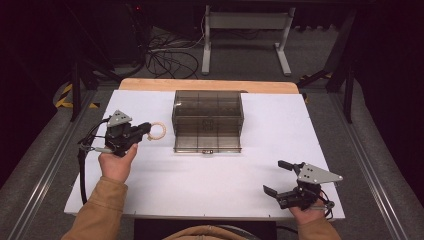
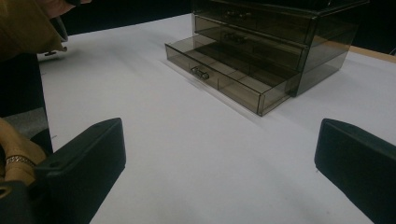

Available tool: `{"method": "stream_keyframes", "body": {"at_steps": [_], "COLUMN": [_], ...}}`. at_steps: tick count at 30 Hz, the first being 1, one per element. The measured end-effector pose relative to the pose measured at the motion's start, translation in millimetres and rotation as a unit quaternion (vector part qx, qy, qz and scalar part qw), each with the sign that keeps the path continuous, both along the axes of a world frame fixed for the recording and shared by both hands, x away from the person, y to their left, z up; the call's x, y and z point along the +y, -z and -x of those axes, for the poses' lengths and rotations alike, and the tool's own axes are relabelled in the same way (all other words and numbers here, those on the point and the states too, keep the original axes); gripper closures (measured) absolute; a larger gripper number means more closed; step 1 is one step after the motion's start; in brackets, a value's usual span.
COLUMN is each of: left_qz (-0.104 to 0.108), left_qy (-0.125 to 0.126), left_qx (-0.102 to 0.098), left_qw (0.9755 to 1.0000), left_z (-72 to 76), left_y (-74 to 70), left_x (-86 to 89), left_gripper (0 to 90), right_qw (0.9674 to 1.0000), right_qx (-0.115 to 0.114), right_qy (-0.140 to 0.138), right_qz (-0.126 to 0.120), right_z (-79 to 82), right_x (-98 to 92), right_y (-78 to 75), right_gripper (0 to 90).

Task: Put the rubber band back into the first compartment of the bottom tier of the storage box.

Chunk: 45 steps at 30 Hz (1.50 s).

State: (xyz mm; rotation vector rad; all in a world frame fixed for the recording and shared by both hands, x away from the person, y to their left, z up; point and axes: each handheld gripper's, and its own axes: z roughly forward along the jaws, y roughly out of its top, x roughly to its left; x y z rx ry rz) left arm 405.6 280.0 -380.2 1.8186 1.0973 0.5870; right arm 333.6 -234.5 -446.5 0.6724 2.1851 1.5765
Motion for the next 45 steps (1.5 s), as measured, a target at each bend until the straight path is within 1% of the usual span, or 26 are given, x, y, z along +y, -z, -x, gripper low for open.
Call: {"method": "stream_keyframes", "body": {"at_steps": [3,6,8,9,10,12,13,17,26,31,36,45], "left_qz": [0.001,-0.006,-0.002,-0.004,0.0,-0.005,-0.001,-0.003,-0.018,-0.021,-0.024,-0.043], "left_qy": [0.005,0.011,0.013,0.014,0.015,0.018,0.018,0.021,0.031,0.033,0.035,0.034], "left_qx": [0.0,-0.004,-0.003,-0.004,-0.002,-0.003,-0.002,-0.002,-0.002,0.001,0.001,0.001], "left_qw": [1.0,0.9999,0.9999,0.9999,0.9999,0.9998,0.9998,0.9998,0.9994,0.9992,0.9991,0.9985], "left_z": [-2.0,-3.8,-4.9,-5.8,-6.3,-8.3,-8.7,-11.4,-18.4,-22.8,-27.1,-34.1], "left_y": [-1.4,-3.6,-4.1,-4.4,-4.1,-4.2,-4.0,-4.1,-3.0,-0.9,0.1,5.6], "left_x": [-5.7,-11.3,-15.5,-16.8,-18.7,-21.4,-22.8,-28.8,-44.5,-51.4,-58.9,-73.3], "left_gripper": [85.5,85.5,85.5,85.5,85.5,85.5,85.5,85.5,85.5,85.5,85.5,85.5], "right_qw": [1.0,1.0,1.0,1.0,1.0,1.0,1.0,1.0,1.0,1.0,1.0,1.0], "right_qx": [0.0,0.0,0.0,0.0,0.0,0.0,0.0,0.0,0.0,0.0,0.0,0.001], "right_qy": [0.0,0.0,0.0,0.0,0.0,0.0,0.0,-0.001,-0.001,-0.001,-0.001,-0.001], "right_qz": [0.0,-0.001,-0.001,-0.001,-0.001,-0.001,-0.001,-0.001,-0.001,0.0,0.0,-0.001], "right_z": [-0.1,-0.2,-0.2,-0.2,-0.2,-0.2,-0.2,-0.2,-0.4,-0.2,0.0,0.3], "right_x": [-0.1,-0.1,-0.1,-0.1,-0.1,-0.2,-0.3,-0.2,-0.5,-0.8,-1.0,-1.5], "right_y": [0.0,0.0,0.0,0.1,0.1,0.0,0.1,0.1,0.2,0.2,0.2,-0.1], "right_gripper": [2.3,2.3,2.3,2.3,2.3,2.3,2.2,2.3,2.3,2.3,2.3,2.3]}}
